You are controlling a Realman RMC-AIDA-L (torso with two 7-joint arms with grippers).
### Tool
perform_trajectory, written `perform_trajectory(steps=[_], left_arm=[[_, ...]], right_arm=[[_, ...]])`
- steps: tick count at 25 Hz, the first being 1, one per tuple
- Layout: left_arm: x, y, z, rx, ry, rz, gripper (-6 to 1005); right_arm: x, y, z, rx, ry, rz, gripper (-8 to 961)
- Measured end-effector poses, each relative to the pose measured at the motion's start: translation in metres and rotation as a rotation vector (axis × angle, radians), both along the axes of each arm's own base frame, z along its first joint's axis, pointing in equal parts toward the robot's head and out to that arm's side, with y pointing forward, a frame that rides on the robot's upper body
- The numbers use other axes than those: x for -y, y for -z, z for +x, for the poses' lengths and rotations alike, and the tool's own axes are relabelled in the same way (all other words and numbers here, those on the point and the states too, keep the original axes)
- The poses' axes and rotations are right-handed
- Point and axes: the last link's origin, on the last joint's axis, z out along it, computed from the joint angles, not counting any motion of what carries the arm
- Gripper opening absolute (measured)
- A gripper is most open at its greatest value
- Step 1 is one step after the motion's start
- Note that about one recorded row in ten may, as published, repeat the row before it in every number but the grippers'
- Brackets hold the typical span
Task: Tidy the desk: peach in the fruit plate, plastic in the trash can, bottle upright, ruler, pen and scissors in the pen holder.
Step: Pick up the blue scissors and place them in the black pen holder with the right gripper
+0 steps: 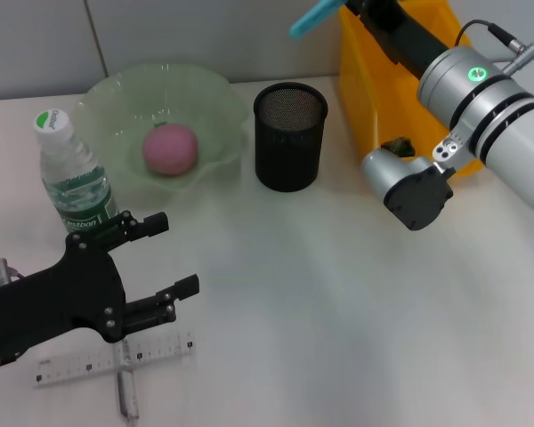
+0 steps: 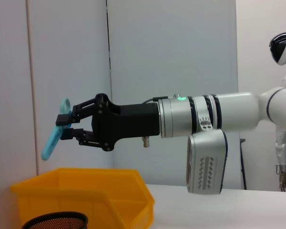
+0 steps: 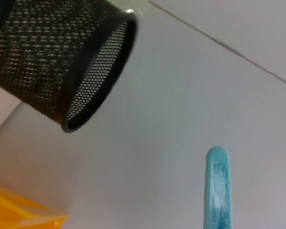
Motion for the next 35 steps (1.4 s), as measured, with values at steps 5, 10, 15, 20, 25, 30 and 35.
perform_trajectory(steps=[5, 10, 15, 20, 25, 30, 35], left_arm=[[0.003, 0.005, -0.003, 0.013, -0.003, 0.024, 793], [0.004, 0.005, -0.003, 0.018, -0.006, 0.031, 793], [0.007, 0.008, -0.005, 0.020, 0.002, 0.051, 793], [0.010, 0.010, -0.007, 0.014, 0.014, 0.068, 793], [0.014, 0.013, -0.009, 0.013, 0.026, 0.080, 793], [0.016, 0.013, -0.009, 0.009, 0.032, 0.085, 793], [0.019, 0.016, -0.010, 0.003, 0.048, 0.102, 793]], right_arm=[[0.006, 0.016, 0.012, 0.104, -0.097, 0.022, 237], [0.006, 0.025, 0.017, 0.194, -0.116, 0.024, 237], [0.008, 0.037, 0.022, 0.304, -0.143, 0.006, 238], [0.007, 0.043, 0.021, 0.384, -0.174, -0.004, 238], [0.005, 0.045, 0.020, 0.453, -0.195, 0.000, 238], [0.005, 0.049, 0.022, 0.502, -0.187, -0.015, 238], [0.006, 0.052, 0.022, 0.518, -0.185, -0.024, 237]])
